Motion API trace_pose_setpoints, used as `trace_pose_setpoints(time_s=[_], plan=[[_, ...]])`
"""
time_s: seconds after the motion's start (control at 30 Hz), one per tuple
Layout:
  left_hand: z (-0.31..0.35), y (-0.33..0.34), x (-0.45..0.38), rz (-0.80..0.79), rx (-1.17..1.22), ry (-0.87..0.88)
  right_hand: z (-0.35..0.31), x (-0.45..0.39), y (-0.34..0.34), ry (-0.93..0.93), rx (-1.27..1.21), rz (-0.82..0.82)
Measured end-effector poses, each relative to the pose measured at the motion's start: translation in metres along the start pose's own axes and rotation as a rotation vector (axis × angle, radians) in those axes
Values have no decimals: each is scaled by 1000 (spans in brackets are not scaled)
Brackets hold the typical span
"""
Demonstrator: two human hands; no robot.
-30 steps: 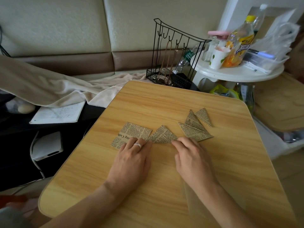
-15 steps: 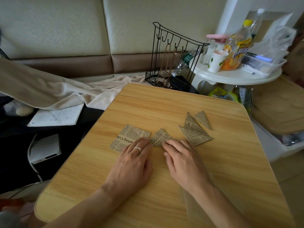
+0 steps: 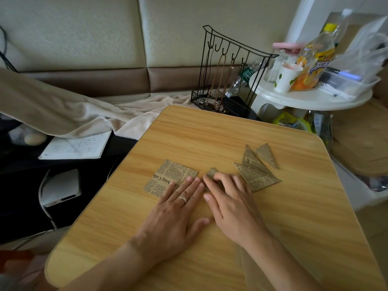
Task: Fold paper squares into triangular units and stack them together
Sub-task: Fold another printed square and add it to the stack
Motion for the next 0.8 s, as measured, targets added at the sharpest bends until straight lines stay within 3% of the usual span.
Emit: trace_pose_setpoints(time_s=[0.57,0.8], plan=[[1,3,0,-2,-15,-16,5,-29,2,50,138,-133],[-1,9,-1,-2,-33,-27,-10,-2,-11,32,70,-48]])
Point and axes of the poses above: each hand's wrist, its own x-axis away from the middle knuckle, its own y-axis out of the palm, z = x × y, the point moved 4 cm from there along -x, towards the middle knuckle, and after that the axes turned 7 degrees about x, right-handed, at the moved point
